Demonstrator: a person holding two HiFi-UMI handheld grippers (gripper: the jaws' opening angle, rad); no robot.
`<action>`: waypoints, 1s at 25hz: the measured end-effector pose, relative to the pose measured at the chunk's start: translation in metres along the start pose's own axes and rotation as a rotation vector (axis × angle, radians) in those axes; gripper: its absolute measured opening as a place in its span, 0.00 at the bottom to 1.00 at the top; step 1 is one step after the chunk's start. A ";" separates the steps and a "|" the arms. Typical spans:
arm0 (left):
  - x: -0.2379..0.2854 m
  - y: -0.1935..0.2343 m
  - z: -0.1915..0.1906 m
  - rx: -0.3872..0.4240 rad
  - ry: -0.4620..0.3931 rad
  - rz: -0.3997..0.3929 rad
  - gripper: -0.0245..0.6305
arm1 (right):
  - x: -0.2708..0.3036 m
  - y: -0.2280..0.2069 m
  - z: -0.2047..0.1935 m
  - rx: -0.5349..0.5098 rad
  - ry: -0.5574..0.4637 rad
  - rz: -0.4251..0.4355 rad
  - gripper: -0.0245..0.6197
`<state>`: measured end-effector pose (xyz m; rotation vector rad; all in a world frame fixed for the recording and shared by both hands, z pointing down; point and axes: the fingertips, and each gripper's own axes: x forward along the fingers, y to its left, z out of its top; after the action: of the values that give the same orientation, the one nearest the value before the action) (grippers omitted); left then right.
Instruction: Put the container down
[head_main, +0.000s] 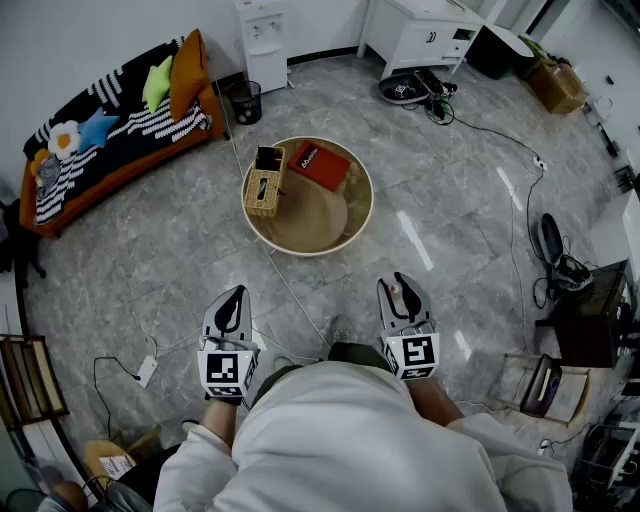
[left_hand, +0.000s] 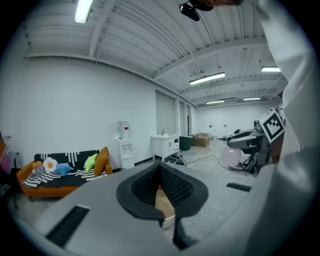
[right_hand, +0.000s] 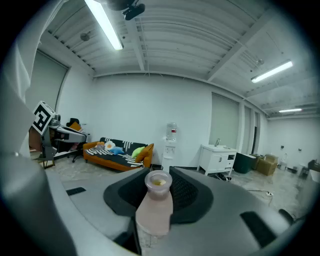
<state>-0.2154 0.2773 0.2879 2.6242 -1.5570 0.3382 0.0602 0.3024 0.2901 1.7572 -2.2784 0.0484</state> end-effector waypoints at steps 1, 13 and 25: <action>-0.002 -0.001 0.000 -0.007 0.000 0.002 0.05 | -0.002 0.002 0.000 -0.001 0.001 0.005 0.26; -0.006 -0.007 -0.003 -0.022 0.014 0.030 0.05 | 0.000 0.004 0.002 -0.019 0.002 0.054 0.26; 0.008 -0.017 -0.005 -0.025 0.049 0.048 0.05 | 0.009 -0.011 -0.001 -0.024 0.012 0.082 0.26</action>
<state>-0.1979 0.2792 0.2950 2.5440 -1.6000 0.3806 0.0689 0.2911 0.2919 1.6464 -2.3322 0.0472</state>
